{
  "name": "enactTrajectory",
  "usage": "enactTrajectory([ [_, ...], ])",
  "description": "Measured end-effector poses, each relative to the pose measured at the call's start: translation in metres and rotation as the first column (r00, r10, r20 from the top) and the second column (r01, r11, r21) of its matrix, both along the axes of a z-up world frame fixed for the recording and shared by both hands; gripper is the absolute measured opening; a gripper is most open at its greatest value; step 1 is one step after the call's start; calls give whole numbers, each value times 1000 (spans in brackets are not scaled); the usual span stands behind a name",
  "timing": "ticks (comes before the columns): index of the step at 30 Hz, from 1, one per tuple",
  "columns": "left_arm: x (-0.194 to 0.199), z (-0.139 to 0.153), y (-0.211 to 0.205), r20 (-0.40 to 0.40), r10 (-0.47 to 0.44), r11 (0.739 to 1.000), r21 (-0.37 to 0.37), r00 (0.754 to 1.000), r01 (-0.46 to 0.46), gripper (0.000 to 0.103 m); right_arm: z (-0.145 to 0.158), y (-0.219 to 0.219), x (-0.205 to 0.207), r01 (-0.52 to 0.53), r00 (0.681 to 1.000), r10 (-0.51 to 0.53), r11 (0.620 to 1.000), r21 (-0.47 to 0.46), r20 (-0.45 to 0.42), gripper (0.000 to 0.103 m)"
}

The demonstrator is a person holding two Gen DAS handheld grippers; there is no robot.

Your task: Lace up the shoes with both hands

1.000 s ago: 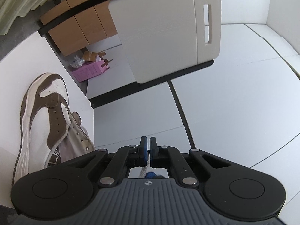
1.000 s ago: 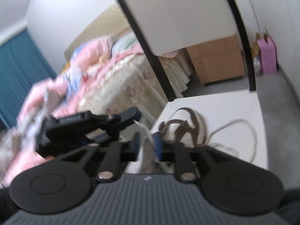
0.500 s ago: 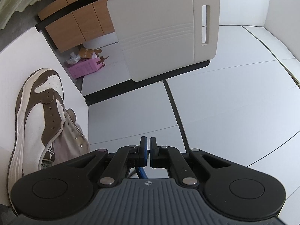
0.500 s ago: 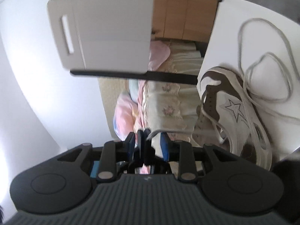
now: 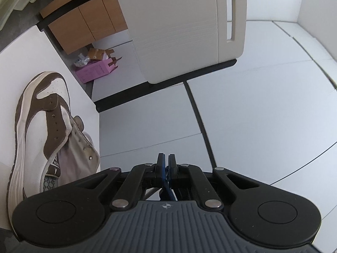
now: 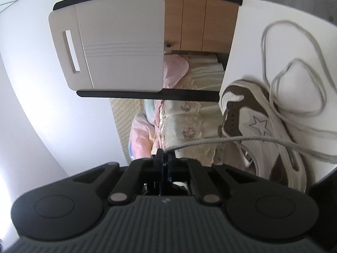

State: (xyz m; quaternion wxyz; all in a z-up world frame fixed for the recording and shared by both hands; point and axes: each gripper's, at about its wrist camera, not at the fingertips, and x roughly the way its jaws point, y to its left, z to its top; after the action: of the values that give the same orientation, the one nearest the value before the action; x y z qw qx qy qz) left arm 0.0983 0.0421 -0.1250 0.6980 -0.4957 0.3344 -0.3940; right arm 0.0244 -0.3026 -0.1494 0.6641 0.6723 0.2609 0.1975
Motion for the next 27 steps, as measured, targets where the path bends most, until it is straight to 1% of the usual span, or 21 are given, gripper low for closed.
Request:
enactTrajectory([
  [2,-1,7,-2,28,-2,1000,28,1000,2,3,3,-2,-1,11,1000,-11,1000,-29,0,4],
  [5,-7,12,-4,42,11,999,50,999,-13,3,11,-9,-4,38,999,-38,996,-81,1,4],
  [6,-10,15,-5,50,15,997,74,999,-19,3,14,-13,-6,48,999,-48,994,-100,4,4],
  [8,-16,23,-8,72,18,988,150,997,-29,3,20,-19,-7,61,998,-61,988,-141,3,4],
  [11,-26,41,-9,120,36,961,267,992,-67,3,31,-26,-8,75,997,-73,981,-180,17,4],
  [13,-32,58,-9,156,44,930,355,987,-98,3,37,-28,-7,76,997,-71,977,-197,32,4],
  [15,-37,74,-10,194,50,892,432,980,-131,3,41,-28,-3,59,998,-51,976,-212,43,4],
  [17,-38,85,-14,224,48,859,488,973,-155,3,43,-29,4,45,998,-34,971,-236,49,4],
  [20,-21,90,-27,235,14,815,560,972,-148,3,44,-31,19,27,999,-14,962,-273,49,4],
  [21,-11,89,-32,233,-6,794,592,972,-137,3,43,-31,26,22,999,-8,958,-285,49,4],
  [22,1,87,-37,230,-29,767,629,973,-126,3,39,-33,34,18,999,-4,955,-297,47,5],
  [23,12,85,-43,228,-53,735,668,972,-116,3,34,-34,42,15,999,-3,953,-302,40,5],
  [24,21,82,-49,228,-79,697,709,970,-110,3,25,-35,52,7,1000,-1,955,-298,21,5],
  [25,29,77,-53,218,-95,667,738,971,-100,3,16,-36,61,-1,1000,2,956,-293,1,5],
  [27,43,68,-56,182,-117,633,771,976,-68,3,-2,-37,78,-27,999,13,955,-295,-49,5],
])
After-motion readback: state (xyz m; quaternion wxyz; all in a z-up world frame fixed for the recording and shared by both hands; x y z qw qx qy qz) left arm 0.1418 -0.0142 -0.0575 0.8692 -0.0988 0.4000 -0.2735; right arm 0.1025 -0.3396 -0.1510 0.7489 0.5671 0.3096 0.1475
